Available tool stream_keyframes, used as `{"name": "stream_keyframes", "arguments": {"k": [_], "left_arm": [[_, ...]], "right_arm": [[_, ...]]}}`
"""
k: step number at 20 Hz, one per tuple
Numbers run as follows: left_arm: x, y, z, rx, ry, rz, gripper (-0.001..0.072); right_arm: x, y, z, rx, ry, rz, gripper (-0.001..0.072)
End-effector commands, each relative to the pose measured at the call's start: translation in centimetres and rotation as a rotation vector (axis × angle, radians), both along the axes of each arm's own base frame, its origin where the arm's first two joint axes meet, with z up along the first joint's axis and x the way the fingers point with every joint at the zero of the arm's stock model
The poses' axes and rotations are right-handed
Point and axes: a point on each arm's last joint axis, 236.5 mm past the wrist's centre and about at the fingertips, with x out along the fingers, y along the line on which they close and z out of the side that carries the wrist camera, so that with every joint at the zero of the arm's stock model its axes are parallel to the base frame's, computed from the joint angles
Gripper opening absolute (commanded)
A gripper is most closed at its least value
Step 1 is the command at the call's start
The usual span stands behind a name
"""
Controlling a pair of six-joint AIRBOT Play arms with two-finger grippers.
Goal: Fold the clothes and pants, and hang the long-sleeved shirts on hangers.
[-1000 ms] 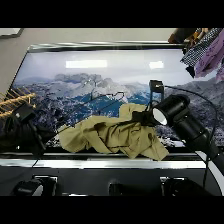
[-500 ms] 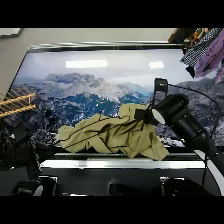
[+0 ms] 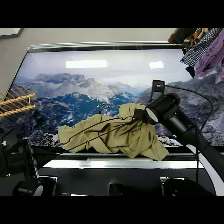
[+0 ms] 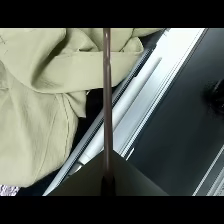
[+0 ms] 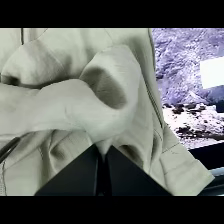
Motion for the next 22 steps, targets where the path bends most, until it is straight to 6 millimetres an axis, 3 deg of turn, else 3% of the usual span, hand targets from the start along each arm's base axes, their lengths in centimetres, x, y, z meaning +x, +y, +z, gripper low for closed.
{"name": "stream_keyframes", "arguments": {"k": [1,7,10,15,22], "left_arm": [[-0.8,0.1,0.6,-0.022,-0.012,0.031,0.0015],[-1.9,-0.5,0.4,-0.048,0.040,0.017,0.0016],[-2.3,-2.2,-0.1,-0.133,0.093,-0.012,0.0016],[0.4,-2.6,-0.9,-0.173,0.050,0.039,0.0015],[1.6,-4.5,-2.1,-0.203,0.094,-0.081,0.0016]], "right_arm": [[0.2,-0.4,-0.1,-0.015,-0.008,-0.022,0.0030],[1.0,0.2,0.2,0.023,-0.044,-0.040,0.0030],[0.8,0.7,0.1,0.042,-0.034,-0.039,0.0030],[0.5,1.0,0.9,0.077,-0.046,-0.041,0.0030],[0.2,1.0,2.0,0.104,-0.071,-0.041,0.0030]]}}
